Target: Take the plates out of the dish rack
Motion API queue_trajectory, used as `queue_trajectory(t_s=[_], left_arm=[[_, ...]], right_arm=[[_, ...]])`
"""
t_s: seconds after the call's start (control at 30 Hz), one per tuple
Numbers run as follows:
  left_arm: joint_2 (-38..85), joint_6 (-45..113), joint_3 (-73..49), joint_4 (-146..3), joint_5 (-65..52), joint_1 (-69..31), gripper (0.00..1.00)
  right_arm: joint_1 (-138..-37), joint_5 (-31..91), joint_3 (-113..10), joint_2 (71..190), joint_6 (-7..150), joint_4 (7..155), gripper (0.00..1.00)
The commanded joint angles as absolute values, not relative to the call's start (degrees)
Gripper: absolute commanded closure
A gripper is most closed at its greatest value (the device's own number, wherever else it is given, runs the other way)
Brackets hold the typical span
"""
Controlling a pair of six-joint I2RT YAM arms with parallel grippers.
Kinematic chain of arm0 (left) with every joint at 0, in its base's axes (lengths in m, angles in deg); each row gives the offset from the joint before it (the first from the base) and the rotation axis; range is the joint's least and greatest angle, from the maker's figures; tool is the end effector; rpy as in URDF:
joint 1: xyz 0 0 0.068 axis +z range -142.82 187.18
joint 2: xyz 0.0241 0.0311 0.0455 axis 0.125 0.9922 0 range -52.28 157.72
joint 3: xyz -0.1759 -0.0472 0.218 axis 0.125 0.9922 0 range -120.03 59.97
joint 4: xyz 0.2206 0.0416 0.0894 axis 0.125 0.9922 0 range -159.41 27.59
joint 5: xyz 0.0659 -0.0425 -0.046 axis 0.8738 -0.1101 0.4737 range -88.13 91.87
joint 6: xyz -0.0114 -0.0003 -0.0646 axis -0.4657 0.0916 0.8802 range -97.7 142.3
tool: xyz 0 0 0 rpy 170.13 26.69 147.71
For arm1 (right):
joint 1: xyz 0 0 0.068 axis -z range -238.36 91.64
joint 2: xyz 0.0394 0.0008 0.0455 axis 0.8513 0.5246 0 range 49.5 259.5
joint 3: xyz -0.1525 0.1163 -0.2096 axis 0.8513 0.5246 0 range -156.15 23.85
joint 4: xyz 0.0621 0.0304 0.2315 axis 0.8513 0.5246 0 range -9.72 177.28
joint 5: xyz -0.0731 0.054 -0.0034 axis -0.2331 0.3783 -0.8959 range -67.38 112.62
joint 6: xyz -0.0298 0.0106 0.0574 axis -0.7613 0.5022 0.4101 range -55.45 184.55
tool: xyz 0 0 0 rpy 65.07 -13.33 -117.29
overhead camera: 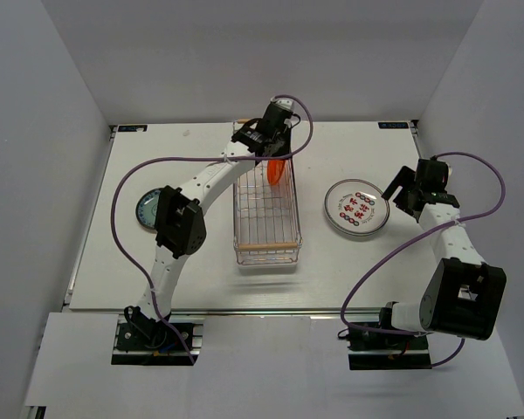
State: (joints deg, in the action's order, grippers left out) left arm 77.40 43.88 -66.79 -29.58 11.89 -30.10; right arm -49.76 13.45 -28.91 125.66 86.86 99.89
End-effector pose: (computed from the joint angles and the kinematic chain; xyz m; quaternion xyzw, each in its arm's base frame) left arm 0.4144 -0.3043 0.2894 0.0899 0.9090 -0.1265 0.3869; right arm 0.2702 -0.0491 0.2621 0.2743 0.8727 -0.0254 0.4032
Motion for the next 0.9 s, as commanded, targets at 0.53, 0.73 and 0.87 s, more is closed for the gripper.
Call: queue_trajectory(t_s=[0.53,0.73,0.87], left_arm=[[66.46,47.43,-65.1,-31.7,11.71,-29.47,1.0],[63.12,47.08,-65.27,-31.18,13.65,-29.47,1.0],[59.78,46.73,-64.75,-30.21,14.01,-29.47,1.0]], right_arm=[[-49.48,12.25,-31.96,126.4,87.49,99.96,0.11],[-49.57,12.16,-32.14,126.49,87.49,100.23,0.11],[-49.65,12.25,-32.14,126.75,87.49,100.14,0.11]])
